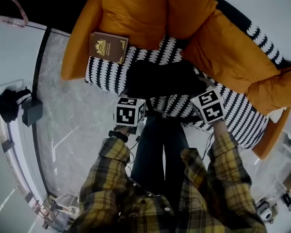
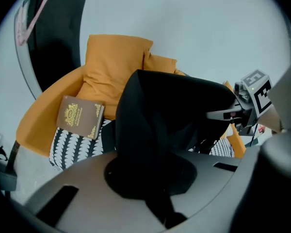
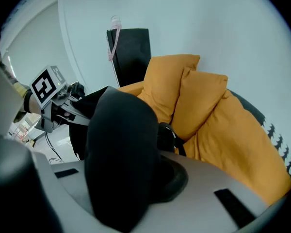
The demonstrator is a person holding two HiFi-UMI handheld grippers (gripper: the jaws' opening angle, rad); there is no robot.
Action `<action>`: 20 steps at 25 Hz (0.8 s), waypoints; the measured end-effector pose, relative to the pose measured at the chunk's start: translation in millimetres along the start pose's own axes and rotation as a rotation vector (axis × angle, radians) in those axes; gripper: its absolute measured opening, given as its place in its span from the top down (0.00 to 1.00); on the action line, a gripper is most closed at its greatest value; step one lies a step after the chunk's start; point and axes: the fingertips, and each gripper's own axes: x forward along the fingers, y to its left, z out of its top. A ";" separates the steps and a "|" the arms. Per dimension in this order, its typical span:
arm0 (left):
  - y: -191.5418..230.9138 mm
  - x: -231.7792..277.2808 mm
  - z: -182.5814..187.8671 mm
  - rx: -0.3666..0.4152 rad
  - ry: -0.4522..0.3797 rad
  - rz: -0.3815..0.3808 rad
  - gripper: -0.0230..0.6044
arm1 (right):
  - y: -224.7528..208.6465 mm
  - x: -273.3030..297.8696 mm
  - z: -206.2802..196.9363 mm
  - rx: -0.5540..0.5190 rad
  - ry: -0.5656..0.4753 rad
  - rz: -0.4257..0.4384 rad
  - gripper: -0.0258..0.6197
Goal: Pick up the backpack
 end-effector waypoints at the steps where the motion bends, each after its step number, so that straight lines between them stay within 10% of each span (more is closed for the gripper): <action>1: -3.0 -8.0 3.9 0.007 -0.008 -0.006 0.90 | 1.5 -9.0 4.4 -0.001 -0.006 -0.006 0.91; 20: -80.7 -156.1 103.1 0.230 -0.191 -0.081 0.90 | 5.6 -177.0 68.9 0.087 -0.239 -0.168 0.91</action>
